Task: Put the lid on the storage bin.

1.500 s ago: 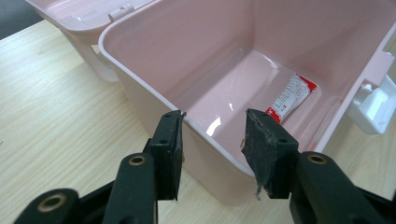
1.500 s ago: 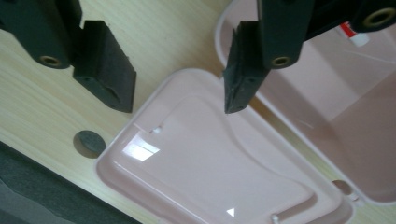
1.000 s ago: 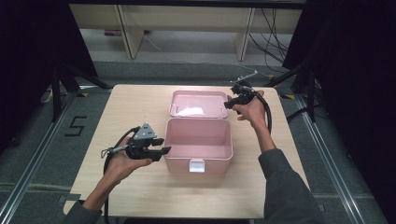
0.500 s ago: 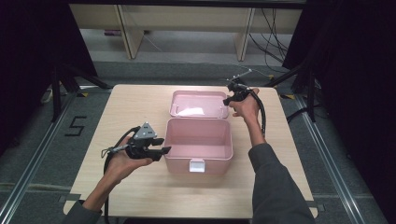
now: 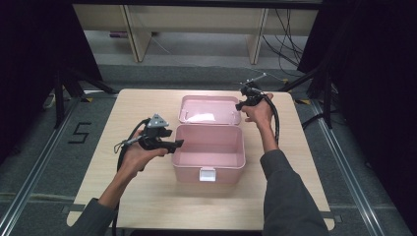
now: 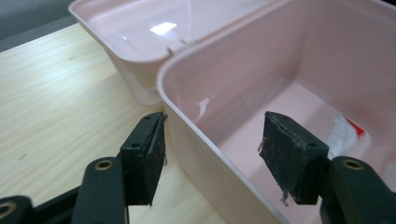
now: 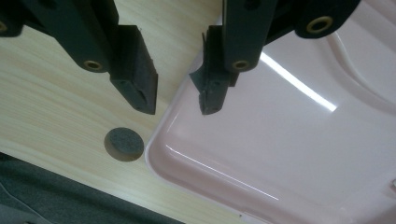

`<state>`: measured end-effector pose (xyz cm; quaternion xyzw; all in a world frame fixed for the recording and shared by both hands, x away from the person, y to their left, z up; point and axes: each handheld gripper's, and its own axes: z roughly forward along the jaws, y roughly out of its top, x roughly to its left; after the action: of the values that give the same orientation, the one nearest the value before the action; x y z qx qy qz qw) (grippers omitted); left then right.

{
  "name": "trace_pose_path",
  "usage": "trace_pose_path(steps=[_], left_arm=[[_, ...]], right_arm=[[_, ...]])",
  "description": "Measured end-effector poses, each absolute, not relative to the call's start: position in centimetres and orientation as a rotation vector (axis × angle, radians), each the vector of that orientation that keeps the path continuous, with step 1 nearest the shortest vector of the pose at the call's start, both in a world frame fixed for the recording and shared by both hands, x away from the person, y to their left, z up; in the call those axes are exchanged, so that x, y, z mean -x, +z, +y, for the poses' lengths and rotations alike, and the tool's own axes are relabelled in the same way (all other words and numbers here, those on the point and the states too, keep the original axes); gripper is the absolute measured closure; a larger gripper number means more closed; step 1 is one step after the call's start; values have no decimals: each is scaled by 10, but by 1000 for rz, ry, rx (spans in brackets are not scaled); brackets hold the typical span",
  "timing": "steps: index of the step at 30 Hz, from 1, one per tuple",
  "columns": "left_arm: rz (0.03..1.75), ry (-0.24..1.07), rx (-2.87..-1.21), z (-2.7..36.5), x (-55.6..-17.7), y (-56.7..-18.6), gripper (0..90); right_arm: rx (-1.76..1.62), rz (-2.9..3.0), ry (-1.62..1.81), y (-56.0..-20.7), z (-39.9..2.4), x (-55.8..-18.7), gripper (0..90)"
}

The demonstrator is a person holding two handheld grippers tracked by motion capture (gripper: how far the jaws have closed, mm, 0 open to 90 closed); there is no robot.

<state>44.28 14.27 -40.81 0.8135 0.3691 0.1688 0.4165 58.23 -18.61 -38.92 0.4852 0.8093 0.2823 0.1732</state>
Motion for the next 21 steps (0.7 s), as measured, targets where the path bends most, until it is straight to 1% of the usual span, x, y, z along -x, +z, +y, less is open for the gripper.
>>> trace_pose_path(steps=[1,5,8,14,18,21], left_arm=[[942,434,-2024,141,-448,-408,402],[948,444,-2101,138,-466,-409,424],[958,434,-2127,135,-476,-411,455],[946,418,-2157,129,-486,-413,587],[917,424,-2180,125,-486,-415,705],[894,453,-2198,124,-485,-415,724]], right_arm=[[-1395,2293,807,-390,-185,-582,672],[-1401,2292,797,-392,-184,-586,675],[-1422,2284,788,-394,-184,-589,681],[-1428,2278,780,-399,-181,-596,693],[-1434,2280,750,-400,-178,-598,700],[-1444,2270,736,-401,-177,-599,707]])
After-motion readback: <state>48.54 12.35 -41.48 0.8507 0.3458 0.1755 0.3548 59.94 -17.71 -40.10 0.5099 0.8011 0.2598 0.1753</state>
